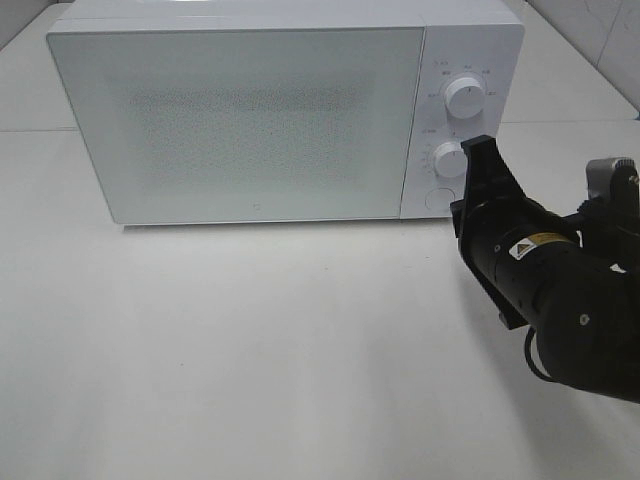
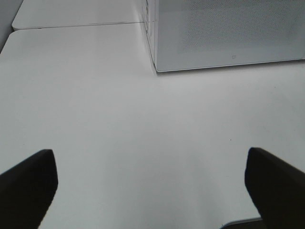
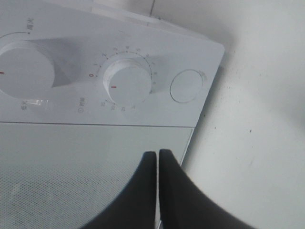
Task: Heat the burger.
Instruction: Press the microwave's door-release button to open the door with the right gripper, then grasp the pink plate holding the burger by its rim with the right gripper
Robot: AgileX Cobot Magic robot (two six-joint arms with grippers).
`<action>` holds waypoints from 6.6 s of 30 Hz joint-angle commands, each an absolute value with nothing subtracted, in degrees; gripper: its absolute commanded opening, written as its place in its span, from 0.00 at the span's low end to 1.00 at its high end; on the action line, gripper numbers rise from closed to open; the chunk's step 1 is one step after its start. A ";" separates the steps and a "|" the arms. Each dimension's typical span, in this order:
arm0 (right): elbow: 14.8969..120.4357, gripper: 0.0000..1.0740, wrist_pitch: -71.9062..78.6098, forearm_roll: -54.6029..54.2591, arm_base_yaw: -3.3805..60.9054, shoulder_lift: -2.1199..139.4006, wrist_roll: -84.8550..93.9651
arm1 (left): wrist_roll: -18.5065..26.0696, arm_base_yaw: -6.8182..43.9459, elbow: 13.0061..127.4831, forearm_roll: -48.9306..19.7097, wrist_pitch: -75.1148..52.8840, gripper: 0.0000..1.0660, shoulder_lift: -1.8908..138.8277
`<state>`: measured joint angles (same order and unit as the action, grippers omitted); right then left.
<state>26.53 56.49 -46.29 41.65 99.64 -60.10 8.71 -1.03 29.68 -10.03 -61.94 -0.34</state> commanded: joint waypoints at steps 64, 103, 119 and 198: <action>41.77 0.00 54.37 -19.94 22.86 119.52 -82.10 | 8.54 -1.26 29.79 -10.14 -61.19 0.94 -1.49; 50.65 0.00 72.54 -21.54 20.11 121.30 -78.78 | 8.54 -1.26 29.79 -10.14 -61.19 0.94 -1.49; 53.40 0.00 74.37 -19.54 18.16 121.47 -78.21 | 8.54 -1.26 29.79 -10.14 -61.19 0.94 -1.49; 30.77 0.09 -0.34 -5.73 18.33 84.51 -25.27 | 8.54 -1.26 29.79 -10.14 -61.19 0.94 -1.49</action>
